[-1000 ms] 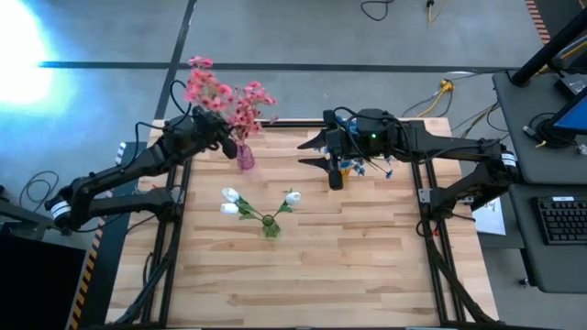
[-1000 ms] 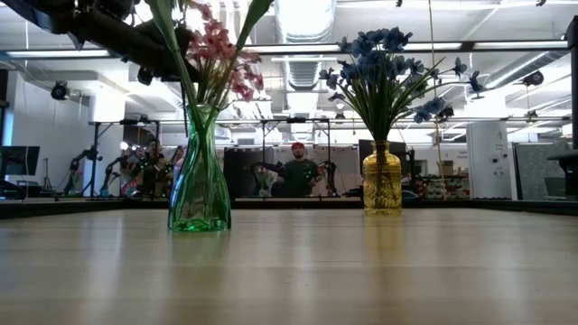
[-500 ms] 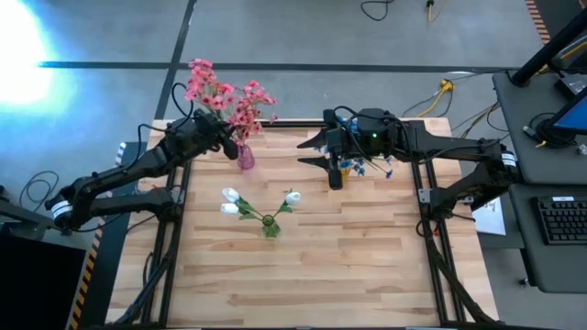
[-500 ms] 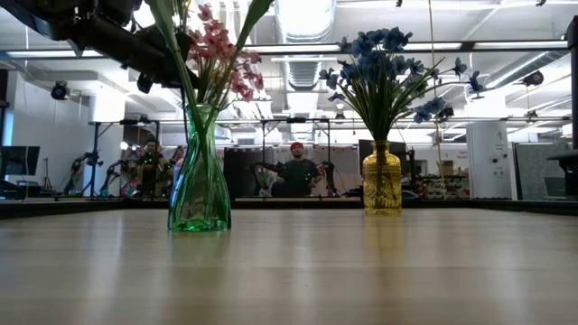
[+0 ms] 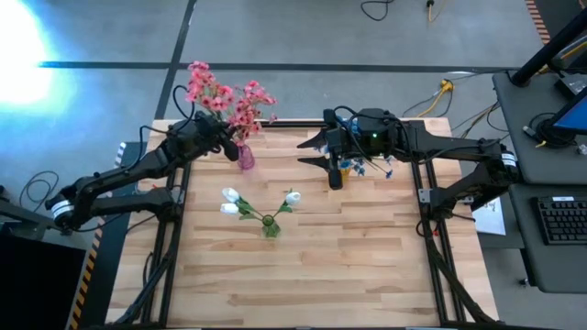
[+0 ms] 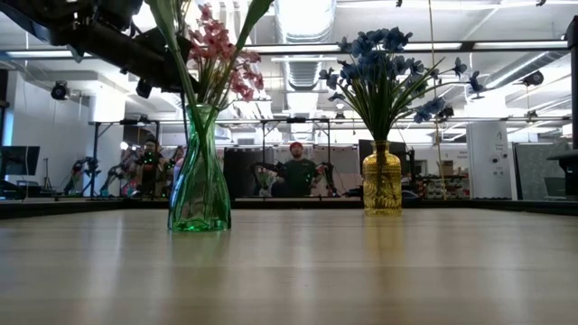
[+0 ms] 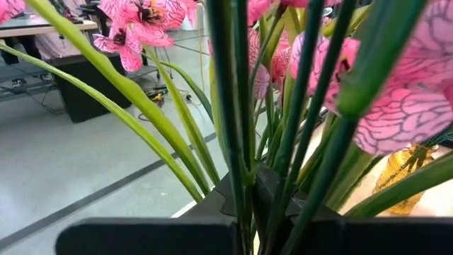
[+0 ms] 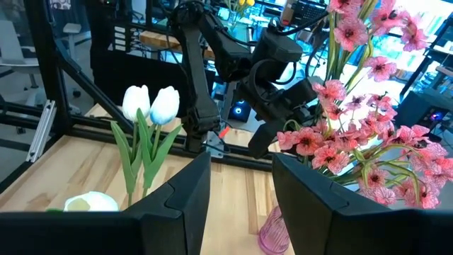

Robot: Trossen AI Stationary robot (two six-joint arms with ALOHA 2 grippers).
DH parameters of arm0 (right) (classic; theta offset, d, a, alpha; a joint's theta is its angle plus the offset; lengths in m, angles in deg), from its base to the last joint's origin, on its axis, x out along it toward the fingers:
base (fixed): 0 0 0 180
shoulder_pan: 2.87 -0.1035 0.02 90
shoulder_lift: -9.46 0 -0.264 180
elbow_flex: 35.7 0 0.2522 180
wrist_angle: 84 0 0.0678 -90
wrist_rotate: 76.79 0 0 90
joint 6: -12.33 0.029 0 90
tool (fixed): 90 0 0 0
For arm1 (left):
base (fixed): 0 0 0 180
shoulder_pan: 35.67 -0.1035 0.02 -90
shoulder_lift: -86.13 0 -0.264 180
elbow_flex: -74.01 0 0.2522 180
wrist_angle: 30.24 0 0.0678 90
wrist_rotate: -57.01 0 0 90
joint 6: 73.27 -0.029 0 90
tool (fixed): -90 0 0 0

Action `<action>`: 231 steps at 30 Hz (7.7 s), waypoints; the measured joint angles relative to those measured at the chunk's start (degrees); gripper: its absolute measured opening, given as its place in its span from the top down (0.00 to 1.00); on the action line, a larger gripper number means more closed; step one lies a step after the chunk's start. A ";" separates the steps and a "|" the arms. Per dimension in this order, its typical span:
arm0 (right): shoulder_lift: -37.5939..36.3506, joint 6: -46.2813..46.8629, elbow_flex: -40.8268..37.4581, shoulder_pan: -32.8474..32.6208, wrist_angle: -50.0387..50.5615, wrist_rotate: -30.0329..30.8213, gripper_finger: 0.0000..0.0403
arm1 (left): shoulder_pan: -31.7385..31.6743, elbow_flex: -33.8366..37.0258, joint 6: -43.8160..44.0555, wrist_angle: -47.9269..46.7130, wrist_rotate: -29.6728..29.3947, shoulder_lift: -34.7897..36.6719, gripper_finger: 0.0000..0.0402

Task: Sort flowers into vase by color
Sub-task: Put the pink flowers into the pink vase

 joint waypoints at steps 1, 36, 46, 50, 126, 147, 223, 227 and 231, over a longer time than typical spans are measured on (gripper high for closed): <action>0.00 0.00 0.00 0.01 0.00 0.00 0.64 | 0.00 0.00 -0.02 0.02 0.00 -0.13 1.00; 0.00 1.99 0.00 0.00 0.17 0.00 0.64 | 0.00 0.22 -2.12 1.34 0.00 -7.17 1.00; 0.00 1.92 0.00 0.00 0.17 0.00 0.64 | 0.00 0.35 -3.52 1.82 0.02 -6.24 1.00; 0.00 1.88 0.00 0.01 0.20 0.00 0.64 | 0.00 0.35 -3.38 1.97 0.02 -5.85 1.00; 4.76 -1.68 3.37 0.78 -6.03 10.51 0.64 | 0.02 9.40 -10.87 12.42 -1.03 -4.89 0.81; 14.27 2.36 12.67 7.22 -13.03 10.76 0.48 | 0.02 9.40 -10.80 12.38 -1.03 -4.68 0.81; 47.34 4.12 52.52 11.73 -3.50 5.81 0.86 | 0.17 9.38 -15.34 12.79 -0.97 -3.88 0.76; 47.34 3.78 52.52 11.73 -3.48 5.81 0.90 | 0.17 9.38 -15.25 12.79 -0.98 -3.83 0.65; 47.34 3.79 52.54 11.73 -3.43 5.81 0.92 | 0.17 9.33 -15.13 11.85 -1.05 -3.81 0.55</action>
